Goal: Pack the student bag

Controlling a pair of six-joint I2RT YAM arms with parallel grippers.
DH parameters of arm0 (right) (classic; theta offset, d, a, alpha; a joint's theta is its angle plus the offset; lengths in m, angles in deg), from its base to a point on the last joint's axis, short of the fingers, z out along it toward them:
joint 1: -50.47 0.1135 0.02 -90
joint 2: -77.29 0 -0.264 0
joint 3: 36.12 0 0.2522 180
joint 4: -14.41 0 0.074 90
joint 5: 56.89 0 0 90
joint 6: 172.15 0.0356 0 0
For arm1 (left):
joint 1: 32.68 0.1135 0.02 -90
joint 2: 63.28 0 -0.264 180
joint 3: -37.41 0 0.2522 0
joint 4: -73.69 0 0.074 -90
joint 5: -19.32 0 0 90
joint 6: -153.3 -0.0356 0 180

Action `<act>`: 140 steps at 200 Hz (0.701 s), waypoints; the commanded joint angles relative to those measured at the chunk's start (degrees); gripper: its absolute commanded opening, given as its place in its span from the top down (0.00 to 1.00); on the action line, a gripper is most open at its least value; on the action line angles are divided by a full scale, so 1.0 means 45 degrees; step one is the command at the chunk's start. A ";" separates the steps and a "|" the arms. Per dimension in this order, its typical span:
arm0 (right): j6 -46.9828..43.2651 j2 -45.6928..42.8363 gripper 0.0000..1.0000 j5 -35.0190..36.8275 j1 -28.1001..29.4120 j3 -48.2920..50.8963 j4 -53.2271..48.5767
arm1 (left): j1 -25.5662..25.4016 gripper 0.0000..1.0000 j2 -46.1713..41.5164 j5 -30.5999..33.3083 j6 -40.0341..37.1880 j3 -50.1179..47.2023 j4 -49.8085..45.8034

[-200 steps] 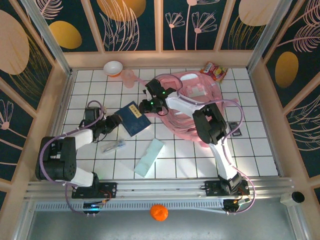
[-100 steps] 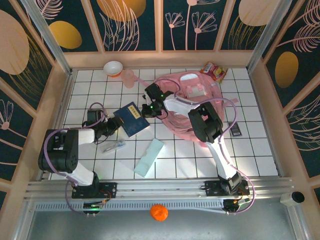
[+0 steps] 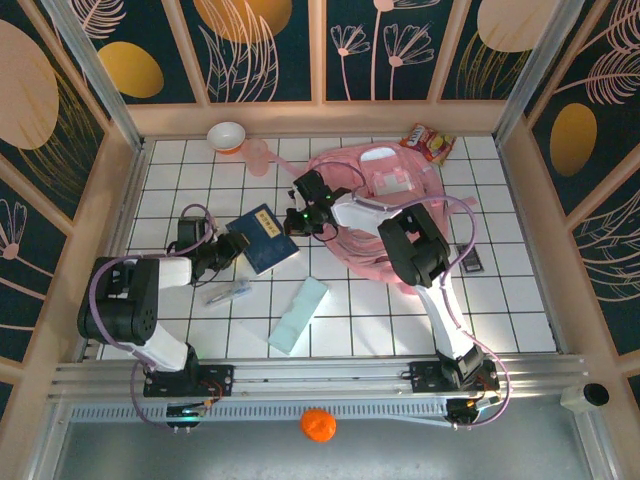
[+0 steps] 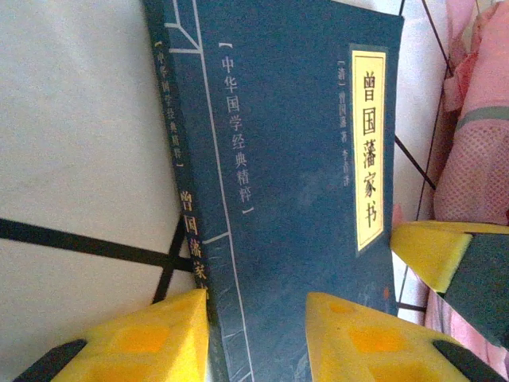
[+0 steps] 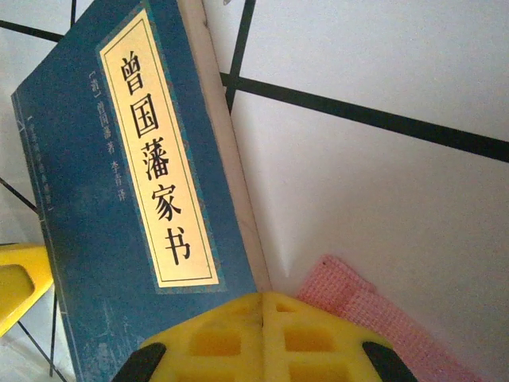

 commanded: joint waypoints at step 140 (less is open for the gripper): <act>0.1322 -0.0411 0.95 -0.1151 0.0387 0.1652 0.1119 | -0.1080 0.64 0.0054 -0.2913 0.1500 0.0846 0.2591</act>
